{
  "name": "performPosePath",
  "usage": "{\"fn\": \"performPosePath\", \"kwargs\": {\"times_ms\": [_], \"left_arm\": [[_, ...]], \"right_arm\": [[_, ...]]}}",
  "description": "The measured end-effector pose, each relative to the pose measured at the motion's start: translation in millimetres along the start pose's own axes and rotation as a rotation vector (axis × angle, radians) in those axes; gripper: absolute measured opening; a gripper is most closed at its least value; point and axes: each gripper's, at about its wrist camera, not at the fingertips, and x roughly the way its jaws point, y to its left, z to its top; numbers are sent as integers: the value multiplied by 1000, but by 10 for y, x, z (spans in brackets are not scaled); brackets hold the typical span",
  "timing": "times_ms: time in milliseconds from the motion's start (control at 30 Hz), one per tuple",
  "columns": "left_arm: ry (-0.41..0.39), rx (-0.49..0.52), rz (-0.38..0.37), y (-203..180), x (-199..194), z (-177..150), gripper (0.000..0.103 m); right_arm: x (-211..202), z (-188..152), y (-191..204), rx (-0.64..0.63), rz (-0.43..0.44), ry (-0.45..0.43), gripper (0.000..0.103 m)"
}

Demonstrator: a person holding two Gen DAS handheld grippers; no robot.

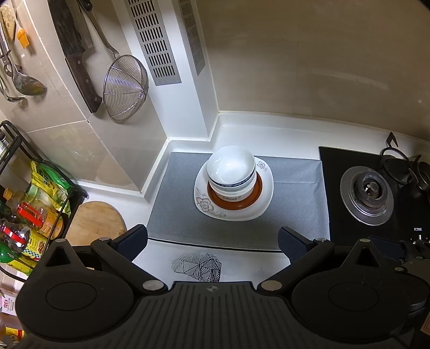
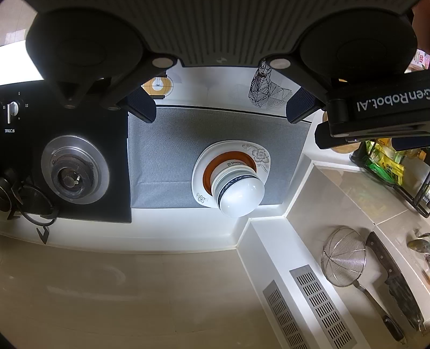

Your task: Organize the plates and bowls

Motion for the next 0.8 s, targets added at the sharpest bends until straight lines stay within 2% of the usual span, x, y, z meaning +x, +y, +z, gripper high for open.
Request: {"fn": "performPosePath", "kwargs": {"times_ms": [800], "left_arm": [[-17,14,-4,-17,18,51,103]], "right_arm": [[0,52,-31,2,-4,-24,103]]}}
